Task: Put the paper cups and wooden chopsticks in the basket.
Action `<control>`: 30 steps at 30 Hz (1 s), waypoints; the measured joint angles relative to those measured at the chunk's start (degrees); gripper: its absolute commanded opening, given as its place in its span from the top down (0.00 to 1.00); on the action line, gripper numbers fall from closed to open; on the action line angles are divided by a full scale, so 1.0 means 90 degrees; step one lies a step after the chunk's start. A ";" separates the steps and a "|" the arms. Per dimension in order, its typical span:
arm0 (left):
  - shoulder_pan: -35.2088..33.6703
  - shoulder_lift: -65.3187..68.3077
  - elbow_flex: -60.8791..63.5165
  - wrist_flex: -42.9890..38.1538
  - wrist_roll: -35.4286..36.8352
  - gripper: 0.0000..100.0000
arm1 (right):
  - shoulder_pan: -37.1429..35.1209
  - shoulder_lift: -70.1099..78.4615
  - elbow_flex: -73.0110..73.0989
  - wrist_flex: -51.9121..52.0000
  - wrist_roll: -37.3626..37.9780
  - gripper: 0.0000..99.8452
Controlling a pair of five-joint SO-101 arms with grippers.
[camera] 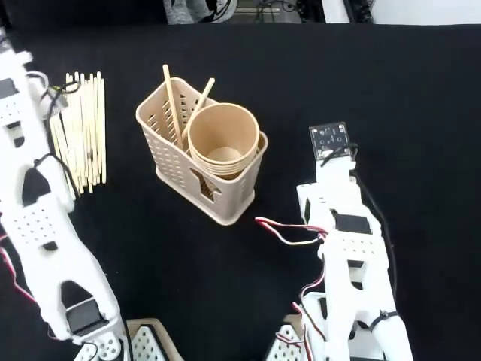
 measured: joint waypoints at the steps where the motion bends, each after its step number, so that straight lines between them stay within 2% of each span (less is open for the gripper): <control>1: -0.0049 0.0430 -0.0479 0.0010 0.0010 0.75 | 0.0000 0.0000 0.0000 0.0000 0.0000 0.99; 5: -0.0059 0.1944 -0.2110 0.0010 -0.0029 0.75 | 0.0000 0.0000 0.0000 0.0000 0.0000 0.99; 9: -0.0059 0.2803 -0.3116 0.0010 -0.0029 0.76 | 0.0000 0.0000 0.0059 0.0000 0.0000 0.99; 11: -0.0059 0.2960 -0.3302 0.0010 -0.0029 0.78 | 0.0000 0.0000 0.0059 0.0000 0.0000 0.99; 18: -0.0020 0.3057 -0.3458 0.0010 -0.0020 0.96 | 0.0000 0.0000 0.0059 0.0000 0.0000 0.99; 30: -0.0020 0.3038 -0.3712 0.0781 -0.0049 0.97 | 0.0000 0.0000 0.0059 0.0000 0.0000 0.99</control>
